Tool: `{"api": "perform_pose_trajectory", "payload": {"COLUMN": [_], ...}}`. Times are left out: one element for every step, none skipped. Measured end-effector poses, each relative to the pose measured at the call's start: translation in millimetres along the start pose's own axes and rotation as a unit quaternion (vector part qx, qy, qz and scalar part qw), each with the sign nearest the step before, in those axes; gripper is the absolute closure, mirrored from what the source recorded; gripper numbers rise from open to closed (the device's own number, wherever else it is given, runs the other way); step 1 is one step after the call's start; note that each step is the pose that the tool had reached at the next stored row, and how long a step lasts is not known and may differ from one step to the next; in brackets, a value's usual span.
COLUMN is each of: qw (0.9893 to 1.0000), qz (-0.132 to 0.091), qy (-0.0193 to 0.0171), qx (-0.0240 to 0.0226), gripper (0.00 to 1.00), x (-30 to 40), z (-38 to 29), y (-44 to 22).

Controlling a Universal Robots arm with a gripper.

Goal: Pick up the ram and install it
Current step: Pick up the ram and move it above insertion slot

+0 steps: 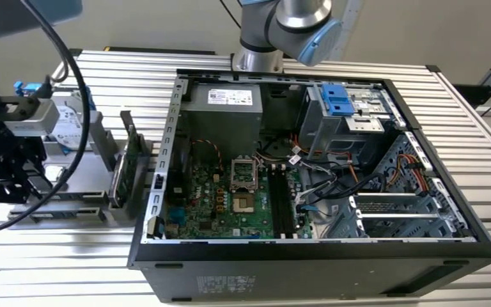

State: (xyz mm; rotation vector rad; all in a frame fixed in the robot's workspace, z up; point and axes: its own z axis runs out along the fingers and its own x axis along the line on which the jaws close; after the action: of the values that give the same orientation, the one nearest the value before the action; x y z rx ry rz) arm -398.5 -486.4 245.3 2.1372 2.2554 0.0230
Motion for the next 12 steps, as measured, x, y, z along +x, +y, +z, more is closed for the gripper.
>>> {"api": "perform_pose_trajectory", "payload": {"qw": [1.0, 1.0, 1.0, 1.0, 1.0, 1.0, 1.0, 1.0, 1.0, 1.0, 1.0, 1.0], "qz": [0.0, 0.0, 0.0, 0.0, 0.0, 0.0, 0.0, 0.0, 0.0, 0.0, 0.0, 0.0], "qy": [0.0, 0.0, 0.0, 0.0, 0.0, 0.0001, 0.0, 0.0, 0.0, 0.0001, 0.0, 0.0], "qx": [0.0, 0.0, 0.0, 0.0, 0.0, -0.0001, 0.0, 0.0, 0.0, 0.0, 0.0, 0.0], "gripper": [0.0, 0.0, 0.0, 0.0, 0.0, 0.0, 0.0, 0.0, 0.0, 0.0, 0.0, 0.0], "x": [0.0, -0.1, -0.1, -0.1, -0.1, -0.1, -0.1, -0.2, -0.2, -0.2, -0.2, -0.3], "z": [0.7, 1.3, 1.9, 2.6, 3.3, 4.1, 4.8, 5.6, 6.3, 7.3, 8.1, 8.9], "y": [0.0, 0.0, 0.0, -0.1, -0.1, -0.1, -0.2, -0.2, -0.2, -0.2, -0.3, -0.3]}}
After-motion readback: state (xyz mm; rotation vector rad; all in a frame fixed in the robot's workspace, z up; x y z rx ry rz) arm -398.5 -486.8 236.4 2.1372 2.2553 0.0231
